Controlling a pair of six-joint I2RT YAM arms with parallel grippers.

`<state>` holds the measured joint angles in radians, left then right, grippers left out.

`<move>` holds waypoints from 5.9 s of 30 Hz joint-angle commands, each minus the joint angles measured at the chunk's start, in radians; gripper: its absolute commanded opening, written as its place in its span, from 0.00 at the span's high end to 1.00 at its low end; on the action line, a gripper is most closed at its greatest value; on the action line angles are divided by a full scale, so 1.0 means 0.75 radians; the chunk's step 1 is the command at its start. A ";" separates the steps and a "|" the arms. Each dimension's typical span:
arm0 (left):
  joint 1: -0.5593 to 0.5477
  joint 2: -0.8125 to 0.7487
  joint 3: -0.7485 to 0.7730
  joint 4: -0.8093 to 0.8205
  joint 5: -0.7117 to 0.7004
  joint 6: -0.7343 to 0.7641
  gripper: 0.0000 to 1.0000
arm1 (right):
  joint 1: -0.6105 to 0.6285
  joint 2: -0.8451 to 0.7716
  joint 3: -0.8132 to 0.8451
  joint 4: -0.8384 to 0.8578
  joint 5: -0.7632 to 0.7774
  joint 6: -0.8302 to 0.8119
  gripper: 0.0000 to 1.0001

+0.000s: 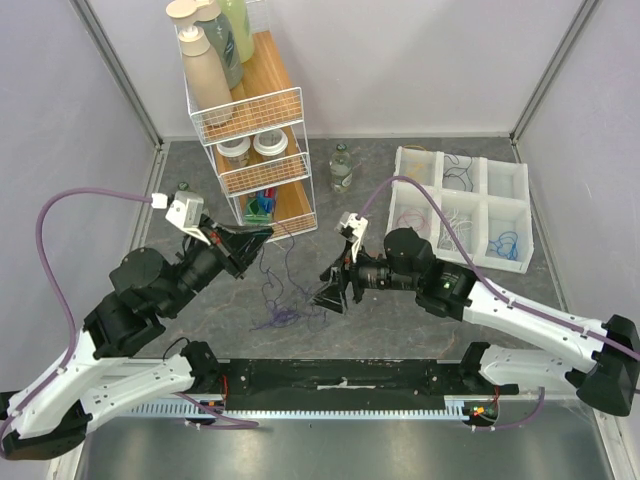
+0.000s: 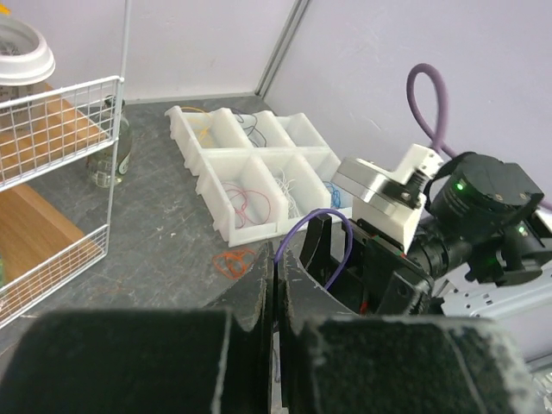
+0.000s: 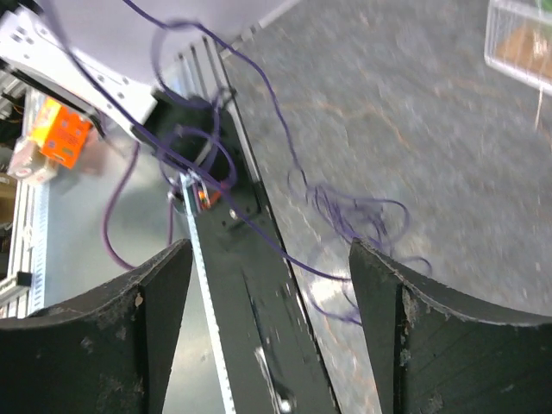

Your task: Untangle the cables

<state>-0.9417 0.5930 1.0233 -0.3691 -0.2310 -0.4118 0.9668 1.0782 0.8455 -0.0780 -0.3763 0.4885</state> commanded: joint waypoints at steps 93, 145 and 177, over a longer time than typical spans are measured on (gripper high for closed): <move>-0.008 1.412 -0.720 2.152 0.494 0.112 0.22 | 0.120 0.471 2.061 -0.440 0.919 -0.300 1.00; -0.008 0.232 -0.765 0.597 0.216 -0.150 0.98 | -1.113 0.698 1.386 0.229 1.150 -0.653 1.00; -0.010 0.087 -0.270 0.306 0.269 -0.026 0.98 | -1.281 0.926 0.758 -0.065 0.821 -0.277 1.00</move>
<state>-0.9459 0.6670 0.7742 -0.1249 -0.0254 -0.4828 0.0128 1.6733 1.3277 -0.0059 0.3431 0.2375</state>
